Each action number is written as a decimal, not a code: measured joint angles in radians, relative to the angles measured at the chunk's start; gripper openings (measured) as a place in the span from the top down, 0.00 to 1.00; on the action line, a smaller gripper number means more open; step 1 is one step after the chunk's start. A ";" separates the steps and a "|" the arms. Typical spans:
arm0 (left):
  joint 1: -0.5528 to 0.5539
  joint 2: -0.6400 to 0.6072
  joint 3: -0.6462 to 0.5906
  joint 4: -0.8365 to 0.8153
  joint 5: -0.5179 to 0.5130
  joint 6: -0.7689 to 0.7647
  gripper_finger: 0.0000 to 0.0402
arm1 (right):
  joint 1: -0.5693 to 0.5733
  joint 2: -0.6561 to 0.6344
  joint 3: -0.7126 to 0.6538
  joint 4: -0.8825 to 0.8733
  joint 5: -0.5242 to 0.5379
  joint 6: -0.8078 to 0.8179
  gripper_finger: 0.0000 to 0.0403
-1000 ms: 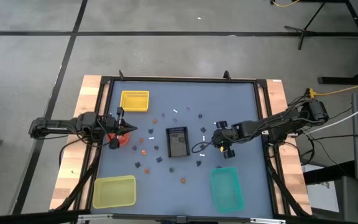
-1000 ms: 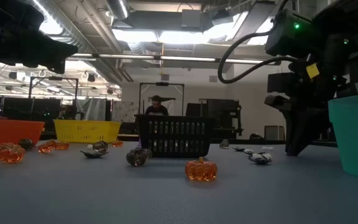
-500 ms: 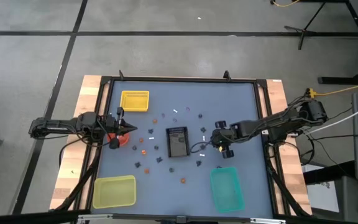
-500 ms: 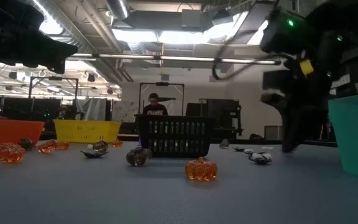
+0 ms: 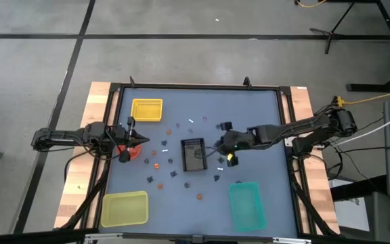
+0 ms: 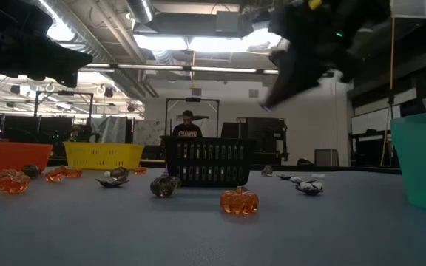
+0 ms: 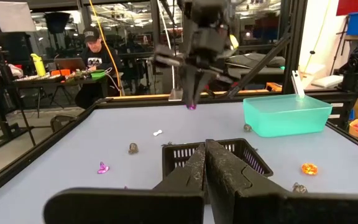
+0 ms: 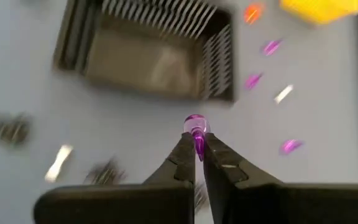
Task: Sort Halloween decoration
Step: Put the violet witch hat toy into the top yellow bin, then put the black spider toy into the black bin
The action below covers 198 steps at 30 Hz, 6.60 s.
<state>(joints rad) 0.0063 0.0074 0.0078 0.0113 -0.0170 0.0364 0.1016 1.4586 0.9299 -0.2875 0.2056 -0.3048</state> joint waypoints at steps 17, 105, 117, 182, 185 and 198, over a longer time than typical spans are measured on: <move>0.000 0.000 0.000 0.002 0.000 0.000 1.00 | -0.296 0.169 0.006 0.862 -0.290 -0.086 0.97; 0.000 0.000 0.000 0.004 -0.026 -0.001 1.00 | -0.329 0.314 0.970 -0.544 -0.128 -0.067 0.62; 0.000 0.000 0.000 0.004 -0.026 -0.001 1.00 | -0.282 0.150 0.766 -0.765 -0.103 0.088 0.62; 0.000 0.000 0.000 0.004 -0.026 -0.001 1.00 | -0.121 0.265 0.024 -0.166 0.062 0.907 0.62; 0.000 0.000 0.000 0.004 -0.026 -0.001 1.00 | -0.121 0.277 0.024 -0.161 0.049 0.907 0.62; 0.000 0.000 0.000 0.004 -0.026 -0.001 1.00 | -0.121 0.293 0.024 -0.153 0.037 0.907 0.62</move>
<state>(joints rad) 0.0063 0.0074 0.0074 0.0155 -0.0433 0.0353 -0.0193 1.7516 0.9539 -0.4408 0.2428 0.6018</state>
